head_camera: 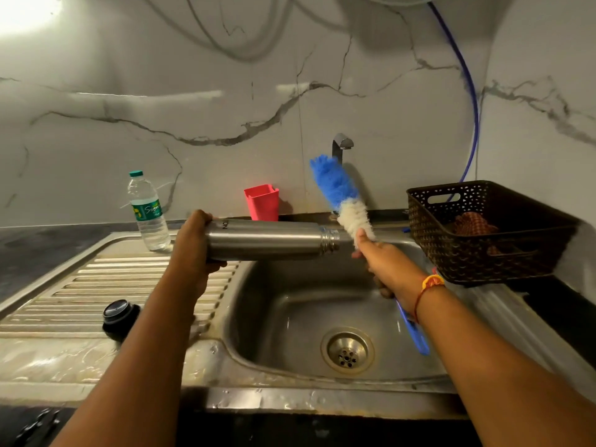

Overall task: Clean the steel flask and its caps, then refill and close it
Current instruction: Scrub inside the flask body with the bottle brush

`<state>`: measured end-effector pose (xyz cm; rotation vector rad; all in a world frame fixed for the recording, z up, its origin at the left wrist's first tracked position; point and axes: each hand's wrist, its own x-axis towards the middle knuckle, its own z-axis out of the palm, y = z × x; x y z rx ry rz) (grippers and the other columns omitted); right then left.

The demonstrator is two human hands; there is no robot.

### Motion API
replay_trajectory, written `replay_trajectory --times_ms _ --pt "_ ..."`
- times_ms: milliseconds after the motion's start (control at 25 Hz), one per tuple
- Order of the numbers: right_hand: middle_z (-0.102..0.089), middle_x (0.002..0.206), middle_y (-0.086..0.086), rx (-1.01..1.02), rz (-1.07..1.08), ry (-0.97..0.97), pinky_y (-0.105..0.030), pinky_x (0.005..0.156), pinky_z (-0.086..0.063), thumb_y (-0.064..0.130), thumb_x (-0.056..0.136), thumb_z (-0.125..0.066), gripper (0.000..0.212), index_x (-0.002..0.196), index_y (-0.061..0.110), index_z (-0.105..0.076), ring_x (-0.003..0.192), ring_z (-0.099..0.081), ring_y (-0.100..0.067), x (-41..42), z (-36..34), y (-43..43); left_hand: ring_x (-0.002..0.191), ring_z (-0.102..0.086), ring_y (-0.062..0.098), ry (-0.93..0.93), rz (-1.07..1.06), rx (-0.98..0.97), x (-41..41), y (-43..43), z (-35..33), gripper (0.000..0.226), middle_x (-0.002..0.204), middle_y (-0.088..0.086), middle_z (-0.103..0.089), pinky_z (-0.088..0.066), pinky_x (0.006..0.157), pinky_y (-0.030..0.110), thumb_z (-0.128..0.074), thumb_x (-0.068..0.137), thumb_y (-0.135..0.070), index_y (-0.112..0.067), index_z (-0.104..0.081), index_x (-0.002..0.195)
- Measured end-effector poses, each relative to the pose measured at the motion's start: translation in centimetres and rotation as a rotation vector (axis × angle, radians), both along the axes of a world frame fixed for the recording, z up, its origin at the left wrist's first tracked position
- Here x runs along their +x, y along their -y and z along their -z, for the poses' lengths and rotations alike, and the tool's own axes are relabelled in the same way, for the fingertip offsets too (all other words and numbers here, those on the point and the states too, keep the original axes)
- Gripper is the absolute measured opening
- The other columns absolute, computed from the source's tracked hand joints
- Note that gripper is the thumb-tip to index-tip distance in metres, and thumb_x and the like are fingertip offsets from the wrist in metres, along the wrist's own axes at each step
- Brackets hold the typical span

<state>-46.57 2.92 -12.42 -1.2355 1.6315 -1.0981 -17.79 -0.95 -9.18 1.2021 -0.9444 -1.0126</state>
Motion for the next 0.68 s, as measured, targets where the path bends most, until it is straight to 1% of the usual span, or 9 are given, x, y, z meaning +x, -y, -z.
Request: replay_trajectory --times_ms 80,200,280,360,440,520,560,600,680 --pt "-0.047 0.074 0.0 0.002 -0.074 0.109 -0.024 0.044 -0.027 0.072 0.084 -0.052 0.055 0.104 0.022 -0.064 0.049 -0.034 -0.008 -0.2 0.1 -0.2 0.084 -0.062 0.024 0.001 0.065 0.032 -0.2 -0.1 0.1 0.023 0.097 0.012 -0.064 -0.048 0.065 0.035 -0.051 0.095 -0.039 -0.018 -0.055 0.104" --pt "-0.045 0.074 0.0 0.05 -0.21 0.217 -0.021 0.042 -0.021 0.065 0.078 -0.066 0.056 0.112 0.02 -0.062 0.047 -0.027 -0.004 -0.2 0.7 -0.2 0.079 -0.059 0.023 0.018 0.119 0.068 -0.7 -0.1 0.3 0.024 0.089 0.01 -0.061 -0.044 0.063 0.034 -0.053 0.095 -0.04 -0.018 -0.056 0.103" --pt "-0.049 0.07 0.001 0.124 -0.251 0.194 -0.018 0.04 -0.021 0.063 0.08 -0.067 0.055 0.114 0.02 -0.062 0.046 -0.026 -0.003 -0.2 0.8 -0.1 0.073 -0.056 0.021 0.041 0.134 0.092 -0.8 0.1 0.5 0.024 0.085 0.009 -0.059 -0.037 0.06 0.032 -0.054 0.094 -0.041 -0.018 -0.056 0.102" --pt "-0.059 0.077 -0.002 0.179 -0.286 0.151 -0.016 0.039 -0.023 0.064 0.079 -0.066 0.057 0.115 0.021 -0.06 0.046 -0.026 -0.003 -0.2 0.8 -0.1 0.067 -0.053 0.019 0.027 0.122 0.11 -0.8 0.2 0.6 0.024 0.08 0.007 -0.058 -0.031 0.057 0.03 -0.054 0.093 -0.041 -0.018 -0.056 0.098" --pt "-0.066 0.09 -0.011 0.174 -0.332 0.199 -0.016 0.038 -0.022 0.063 0.077 -0.068 0.06 0.117 0.019 -0.059 0.045 -0.025 -0.003 -0.1 0.9 0.0 0.068 -0.052 0.018 -0.042 0.101 0.132 -0.9 0.2 0.6 0.024 0.079 0.006 -0.057 -0.03 0.057 0.029 -0.055 0.092 -0.042 -0.018 -0.055 0.096" --pt "-0.061 0.087 -0.011 0.121 -0.348 0.283 -0.016 0.037 -0.021 0.06 0.076 -0.07 0.063 0.116 0.012 -0.06 0.044 -0.025 -0.003 0.1 1.0 0.2 0.069 -0.053 0.016 -0.146 0.081 0.132 -1.2 0.0 0.5 0.029 0.083 0.005 -0.058 -0.033 0.059 0.026 -0.06 0.091 -0.045 -0.018 -0.055 0.101" --pt "-0.058 0.083 -0.009 0.105 -0.34 0.308 -0.016 0.037 -0.021 0.059 0.076 -0.07 0.062 0.114 0.012 -0.06 0.044 -0.025 -0.004 0.3 1.0 0.2 0.072 -0.057 0.016 -0.229 0.076 0.115 -1.3 -0.1 0.5 0.036 0.089 0.005 -0.06 -0.04 0.062 0.023 -0.064 0.09 -0.048 -0.018 -0.056 0.108" --pt "-0.06 0.082 -0.01 0.103 -0.337 0.337 -0.016 0.037 -0.021 0.059 0.078 -0.068 0.06 0.114 0.012 -0.06 0.045 -0.025 -0.004 0.5 0.8 0.1 0.08 -0.061 0.016 -0.33 0.084 0.085 -1.7 -0.3 0.6 0.047 0.098 0.006 -0.063 -0.05 0.072 0.024 -0.068 0.089 -0.051 -0.016 -0.056 0.117" --pt "-0.07 0.085 -0.014 0.114 -0.348 0.419 -0.016 0.037 -0.022 0.059 0.083 -0.062 0.058 0.116 0.011 -0.059 0.043 -0.026 -0.004 1.1 0.4 -0.3 0.101 -0.066 0.021 -0.55 0.148 0.032 -3.6 -1.3 0.4 0.07 0.118 0.009 -0.066 -0.055 0.095 0.036 -0.078 0.08 -0.052 -0.011 -0.055 0.131"
